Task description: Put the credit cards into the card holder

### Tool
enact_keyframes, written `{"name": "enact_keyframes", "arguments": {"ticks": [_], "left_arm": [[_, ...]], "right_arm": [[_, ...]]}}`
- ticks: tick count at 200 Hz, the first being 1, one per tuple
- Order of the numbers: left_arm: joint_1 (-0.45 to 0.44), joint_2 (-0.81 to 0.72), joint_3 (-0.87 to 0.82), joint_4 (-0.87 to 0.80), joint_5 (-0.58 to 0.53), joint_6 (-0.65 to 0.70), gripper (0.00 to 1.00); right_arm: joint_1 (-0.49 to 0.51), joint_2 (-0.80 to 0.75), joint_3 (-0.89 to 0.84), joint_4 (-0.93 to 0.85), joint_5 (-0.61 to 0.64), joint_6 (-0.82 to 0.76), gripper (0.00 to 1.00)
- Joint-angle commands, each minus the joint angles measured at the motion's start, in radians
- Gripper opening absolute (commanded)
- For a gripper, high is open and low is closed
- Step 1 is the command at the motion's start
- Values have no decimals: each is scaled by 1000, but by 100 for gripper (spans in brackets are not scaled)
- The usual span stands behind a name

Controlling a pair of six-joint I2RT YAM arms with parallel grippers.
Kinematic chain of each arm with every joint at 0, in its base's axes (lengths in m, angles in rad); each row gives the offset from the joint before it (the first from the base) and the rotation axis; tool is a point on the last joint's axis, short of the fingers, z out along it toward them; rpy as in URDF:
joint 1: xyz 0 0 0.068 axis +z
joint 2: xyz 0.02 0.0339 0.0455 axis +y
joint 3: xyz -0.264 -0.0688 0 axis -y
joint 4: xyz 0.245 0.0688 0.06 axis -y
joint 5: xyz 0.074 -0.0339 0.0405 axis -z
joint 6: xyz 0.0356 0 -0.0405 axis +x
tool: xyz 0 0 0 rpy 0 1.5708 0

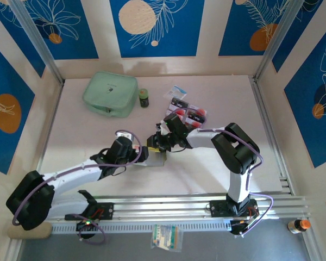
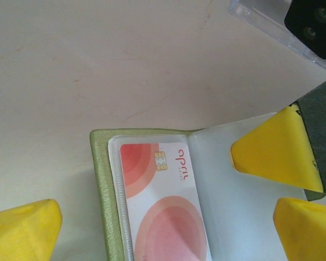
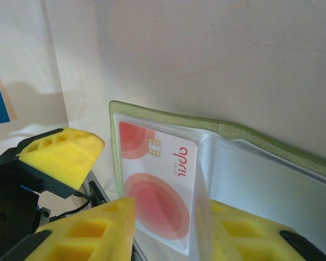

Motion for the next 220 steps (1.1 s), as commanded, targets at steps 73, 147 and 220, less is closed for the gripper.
{"name": "enact_keyframes", "arguments": {"ticks": [73, 147, 220], "left_arm": [[56, -146, -27, -83, -26, -16, 100], [70, -208, -69, -111, -30, -31, 100], [75, -120, -115, -51, -20, -40, 100]], "right_arm": [[81, 45, 119, -41, -2, 19, 47], [101, 146, 196, -69, -2, 22, 50], [94, 158, 189, -50, -5, 42, 50]]}}
